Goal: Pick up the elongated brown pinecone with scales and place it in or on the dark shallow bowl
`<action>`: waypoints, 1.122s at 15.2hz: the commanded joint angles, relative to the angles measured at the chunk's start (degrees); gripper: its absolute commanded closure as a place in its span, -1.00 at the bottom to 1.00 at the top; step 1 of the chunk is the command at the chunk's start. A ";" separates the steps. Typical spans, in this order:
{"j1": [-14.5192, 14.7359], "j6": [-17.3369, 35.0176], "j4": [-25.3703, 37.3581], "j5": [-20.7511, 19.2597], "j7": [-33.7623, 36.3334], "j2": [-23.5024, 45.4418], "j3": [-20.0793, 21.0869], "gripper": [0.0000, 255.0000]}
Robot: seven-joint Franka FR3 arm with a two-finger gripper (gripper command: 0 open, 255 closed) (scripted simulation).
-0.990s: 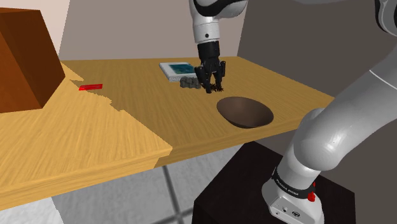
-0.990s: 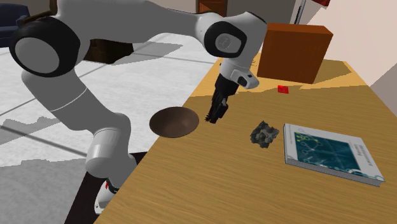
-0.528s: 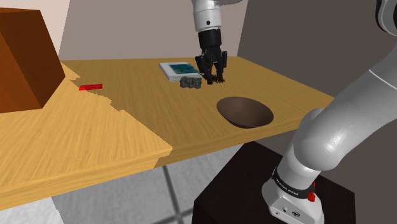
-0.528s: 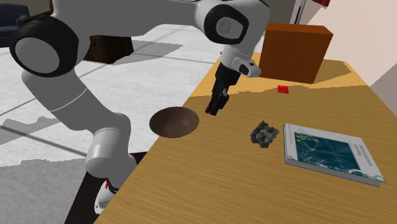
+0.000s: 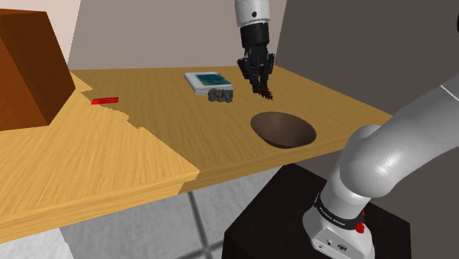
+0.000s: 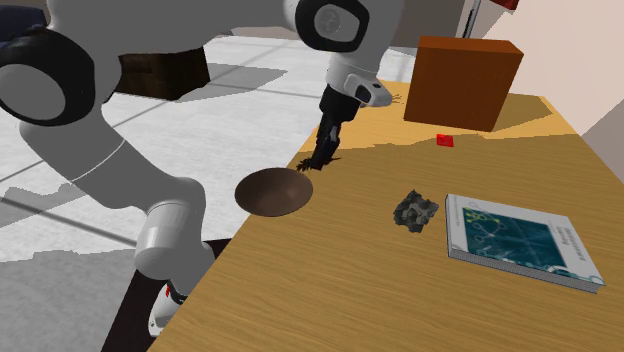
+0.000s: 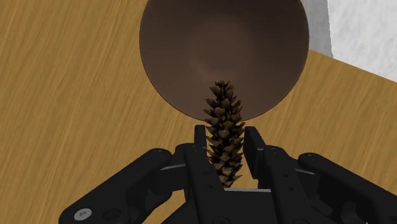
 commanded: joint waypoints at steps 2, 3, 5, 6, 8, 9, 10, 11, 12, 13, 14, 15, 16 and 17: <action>0.43 -1.57 -5.14 0.74 0.55 -6.69 0.28 1.00; 0.57 -2.26 -6.66 1.01 0.76 -8.92 0.39 1.00; 0.91 -3.86 -9.49 1.56 1.22 -13.38 0.60 1.00; 1.10 -4.76 -10.80 1.86 1.48 -15.60 0.71 1.00; 1.44 -6.58 -12.99 2.43 1.99 -19.64 0.94 1.00; 1.46 -5.89 -13.93 2.46 1.94 -19.90 0.97 1.00; 1.47 -5.21 -14.86 2.48 1.90 -20.16 1.02 1.00; 1.48 -4.52 -15.80 2.51 1.85 -20.41 1.06 1.00; 1.50 -3.84 -16.71 2.54 1.80 -20.63 1.11 1.00; 1.51 -3.16 -17.62 2.58 1.75 -20.85 1.16 1.00; 1.52 -2.47 -18.52 2.61 1.71 -21.06 1.20 1.00; 1.54 -1.78 -19.41 2.64 1.66 -21.26 1.25 1.00; 1.55 -1.08 -20.29 2.68 1.61 -21.45 1.30 1.00; 1.57 -0.38 -21.17 2.72 1.57 -21.63 1.36 1.00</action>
